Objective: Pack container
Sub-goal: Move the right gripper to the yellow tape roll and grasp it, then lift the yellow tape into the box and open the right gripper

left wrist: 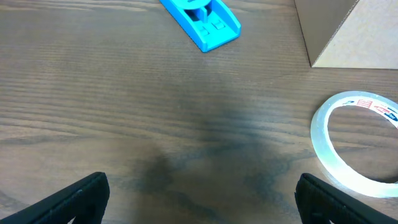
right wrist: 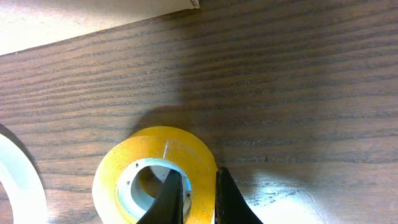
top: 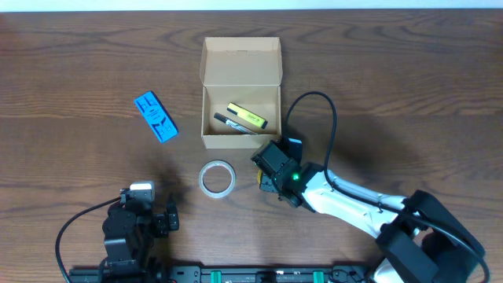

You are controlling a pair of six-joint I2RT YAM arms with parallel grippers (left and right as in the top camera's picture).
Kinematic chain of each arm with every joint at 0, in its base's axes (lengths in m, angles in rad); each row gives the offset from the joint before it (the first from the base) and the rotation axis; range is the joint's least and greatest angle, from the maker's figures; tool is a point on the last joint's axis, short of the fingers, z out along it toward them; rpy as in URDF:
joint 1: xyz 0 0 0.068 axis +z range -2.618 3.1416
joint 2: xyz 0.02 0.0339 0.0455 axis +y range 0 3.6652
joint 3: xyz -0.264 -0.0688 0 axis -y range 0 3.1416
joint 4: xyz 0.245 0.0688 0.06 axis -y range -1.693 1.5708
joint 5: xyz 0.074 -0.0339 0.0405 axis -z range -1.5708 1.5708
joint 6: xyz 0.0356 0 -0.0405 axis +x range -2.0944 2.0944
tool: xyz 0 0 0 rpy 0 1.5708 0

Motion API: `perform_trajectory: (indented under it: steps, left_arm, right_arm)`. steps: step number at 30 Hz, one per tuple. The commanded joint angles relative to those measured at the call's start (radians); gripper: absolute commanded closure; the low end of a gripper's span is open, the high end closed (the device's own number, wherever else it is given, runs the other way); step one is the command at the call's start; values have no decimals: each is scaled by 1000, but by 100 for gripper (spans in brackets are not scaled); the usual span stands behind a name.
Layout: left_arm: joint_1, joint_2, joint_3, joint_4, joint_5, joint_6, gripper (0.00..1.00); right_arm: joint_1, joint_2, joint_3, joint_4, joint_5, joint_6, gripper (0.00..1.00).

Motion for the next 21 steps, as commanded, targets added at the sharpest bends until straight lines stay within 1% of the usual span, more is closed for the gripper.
perform_trajectory:
  steps: [1, 6, 10, 12, 15, 18, 21]
  left_arm:
    - [-4, -6, -15, -8, -5, 17, 5]
    - [-4, -6, -15, -8, -5, 17, 5]
    - [-4, -6, -15, -8, -5, 17, 5]
    - [-4, -6, -15, -8, -5, 17, 5]
    - [-4, -6, -15, -8, -5, 17, 5]
    - [-4, -6, -15, -8, -5, 17, 5]
    - [-4, -6, -15, -8, -5, 17, 5]
  right_arm:
    - [-2, -3, -20, -64, -16, -28, 99]
    - [-5, -119, -20, -157, -20, -76, 99]
    - [-5, -287, -20, -216, -19, -140, 99]
    - [-6, -383, -15, -217, -20, -206, 99]
    - [-9, -478, 30, -217, -14, -319, 99]
    - [-35, -477, 104, -216, -7, -434, 99]
    - [-88, -414, 195, -213, -5, -549, 99]
